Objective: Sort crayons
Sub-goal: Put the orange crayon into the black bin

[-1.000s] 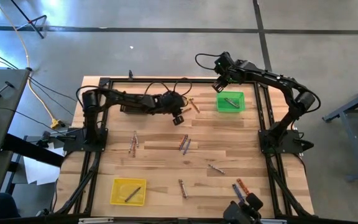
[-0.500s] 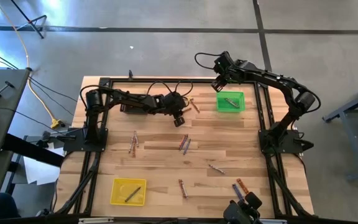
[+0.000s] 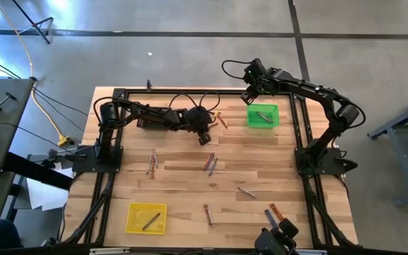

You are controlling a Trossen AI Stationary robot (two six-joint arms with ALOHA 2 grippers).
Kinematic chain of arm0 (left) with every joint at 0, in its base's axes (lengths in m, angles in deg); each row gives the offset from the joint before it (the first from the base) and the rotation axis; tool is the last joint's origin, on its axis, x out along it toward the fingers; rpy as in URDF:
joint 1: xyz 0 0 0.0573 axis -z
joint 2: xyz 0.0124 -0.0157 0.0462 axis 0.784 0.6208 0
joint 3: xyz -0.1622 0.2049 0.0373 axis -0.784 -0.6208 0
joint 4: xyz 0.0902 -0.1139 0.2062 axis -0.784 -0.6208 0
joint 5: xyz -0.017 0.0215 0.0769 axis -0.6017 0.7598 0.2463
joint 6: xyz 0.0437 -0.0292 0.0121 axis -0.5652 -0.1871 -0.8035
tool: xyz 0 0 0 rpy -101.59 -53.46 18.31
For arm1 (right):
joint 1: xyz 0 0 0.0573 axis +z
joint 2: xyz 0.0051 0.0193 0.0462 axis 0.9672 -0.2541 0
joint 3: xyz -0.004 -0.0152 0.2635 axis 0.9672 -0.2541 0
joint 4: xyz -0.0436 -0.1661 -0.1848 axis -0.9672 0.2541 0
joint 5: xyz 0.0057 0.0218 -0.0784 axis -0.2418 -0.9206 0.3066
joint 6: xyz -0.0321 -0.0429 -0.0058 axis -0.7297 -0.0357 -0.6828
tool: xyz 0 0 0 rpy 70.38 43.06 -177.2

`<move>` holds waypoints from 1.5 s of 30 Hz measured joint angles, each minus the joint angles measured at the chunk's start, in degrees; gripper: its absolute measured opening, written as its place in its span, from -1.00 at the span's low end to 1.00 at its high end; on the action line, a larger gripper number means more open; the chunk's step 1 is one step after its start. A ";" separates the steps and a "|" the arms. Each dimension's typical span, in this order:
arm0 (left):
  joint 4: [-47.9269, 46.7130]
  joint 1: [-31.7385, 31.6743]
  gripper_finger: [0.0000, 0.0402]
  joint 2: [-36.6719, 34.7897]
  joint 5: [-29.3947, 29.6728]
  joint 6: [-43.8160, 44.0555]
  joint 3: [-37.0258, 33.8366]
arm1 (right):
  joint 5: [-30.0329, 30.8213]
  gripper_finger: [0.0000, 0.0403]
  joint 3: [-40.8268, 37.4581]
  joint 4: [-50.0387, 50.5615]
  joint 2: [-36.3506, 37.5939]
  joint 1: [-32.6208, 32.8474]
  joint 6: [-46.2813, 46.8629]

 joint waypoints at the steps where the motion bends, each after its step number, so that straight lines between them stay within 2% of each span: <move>1: -0.75 0.02 -0.75 -0.05 0.00 0.36 0.06 | 0.00 -0.35 0.00 0.00 0.00 0.00 0.00; 5: -3.89 0.00 -0.96 -0.19 -0.36 2.10 0.11 | -0.17 -0.35 0.00 0.00 0.00 0.00 0.00; 20: -4.87 0.05 -1.00 -3.35 -3.49 2.01 -0.54 | -0.15 -0.35 0.00 0.12 0.00 0.00 -1.49; 28: -3.89 0.21 -1.00 -5.61 -3.19 1.49 -0.43 | -0.15 -0.35 0.00 0.22 0.00 0.00 -1.49; 34: -5.46 0.21 -1.00 -8.99 -0.85 1.48 -0.38 | -0.13 -0.35 0.00 0.28 0.00 0.00 -1.49; 38: -11.00 0.21 -1.00 -13.78 2.18 1.47 -0.34 | -0.13 -0.35 0.00 0.87 0.00 0.00 -1.31; 42: -21.26 0.48 -1.00 -20.08 5.15 1.42 -0.27 | -0.23 -0.35 0.00 1.58 0.00 0.00 -1.31; 45: -30.81 0.51 -1.00 -24.88 9.90 2.09 -0.27 | -1.02 -0.35 0.00 1.66 0.00 0.00 -1.29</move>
